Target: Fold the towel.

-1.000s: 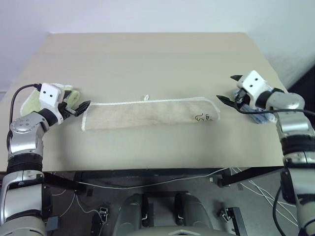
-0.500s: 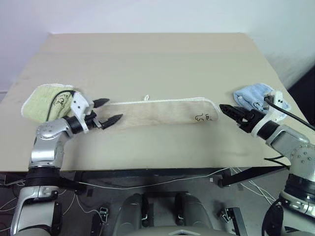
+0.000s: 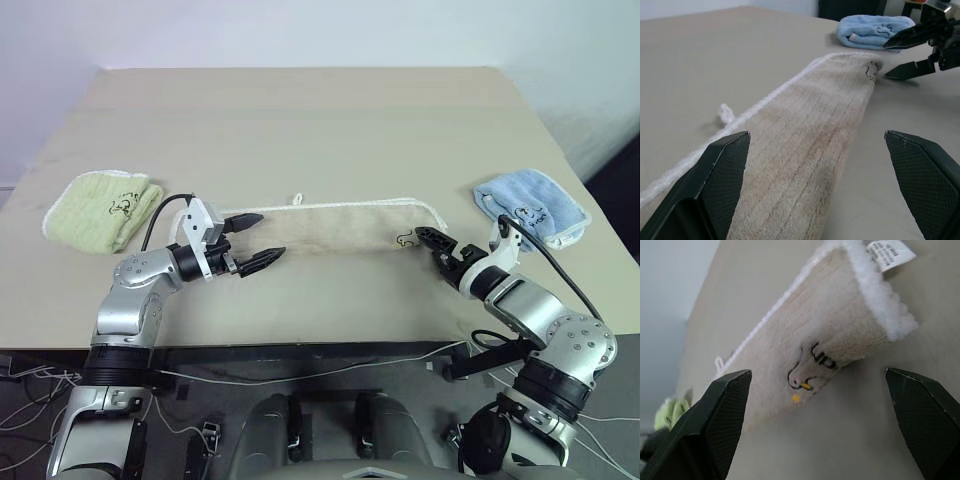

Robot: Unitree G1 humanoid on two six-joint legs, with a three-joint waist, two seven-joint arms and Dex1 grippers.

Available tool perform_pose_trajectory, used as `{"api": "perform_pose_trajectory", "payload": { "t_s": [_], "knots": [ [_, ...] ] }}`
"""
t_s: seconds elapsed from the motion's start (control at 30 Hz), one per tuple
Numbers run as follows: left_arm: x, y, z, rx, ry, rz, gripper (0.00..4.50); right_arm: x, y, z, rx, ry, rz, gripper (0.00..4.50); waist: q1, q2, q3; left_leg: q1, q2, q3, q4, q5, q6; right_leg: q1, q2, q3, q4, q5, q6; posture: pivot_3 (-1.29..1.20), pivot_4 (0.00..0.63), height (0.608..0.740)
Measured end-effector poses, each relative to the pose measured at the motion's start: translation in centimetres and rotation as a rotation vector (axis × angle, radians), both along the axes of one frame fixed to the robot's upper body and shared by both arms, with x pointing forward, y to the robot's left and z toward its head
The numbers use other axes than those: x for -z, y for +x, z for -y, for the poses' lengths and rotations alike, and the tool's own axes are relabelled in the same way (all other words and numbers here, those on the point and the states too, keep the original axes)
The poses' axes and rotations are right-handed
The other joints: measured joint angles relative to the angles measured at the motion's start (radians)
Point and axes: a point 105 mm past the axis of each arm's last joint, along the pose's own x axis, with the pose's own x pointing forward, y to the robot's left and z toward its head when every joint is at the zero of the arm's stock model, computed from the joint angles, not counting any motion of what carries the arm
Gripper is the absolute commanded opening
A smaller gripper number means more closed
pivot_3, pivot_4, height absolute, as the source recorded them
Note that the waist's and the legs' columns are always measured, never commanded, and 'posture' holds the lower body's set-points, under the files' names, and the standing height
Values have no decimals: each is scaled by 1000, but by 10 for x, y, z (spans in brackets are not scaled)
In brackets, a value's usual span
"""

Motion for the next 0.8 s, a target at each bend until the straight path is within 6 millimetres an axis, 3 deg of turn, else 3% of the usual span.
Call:
{"api": "perform_pose_trajectory", "payload": {
  "t_s": [0.27,0.6,0.7,0.8],
  "knots": [
    [3,-4,0,-13,1,-12,4500,-1,28,4,105,125,-27,4473,-3,-1,-2,1,0,0,0,-1,2,1,1,0,0,0,0,0,150,740],
    [3,-4,-1,-16,1,-10,4500,12,37,10,174,164,-76,1166,-3,-1,-2,1,1,0,0,-2,4,1,1,0,0,0,0,0,150,740],
    [3,-4,-1,-16,0,-10,4500,7,38,9,169,165,-56,118,-3,-1,-3,1,1,0,0,-2,4,1,1,0,-1,0,0,0,150,740],
    [3,-4,0,-15,-1,-9,4500,4,38,11,174,157,-44,28,-1,-2,-3,1,1,0,0,-2,4,2,0,0,-1,0,0,0,150,740]
  ]
}}
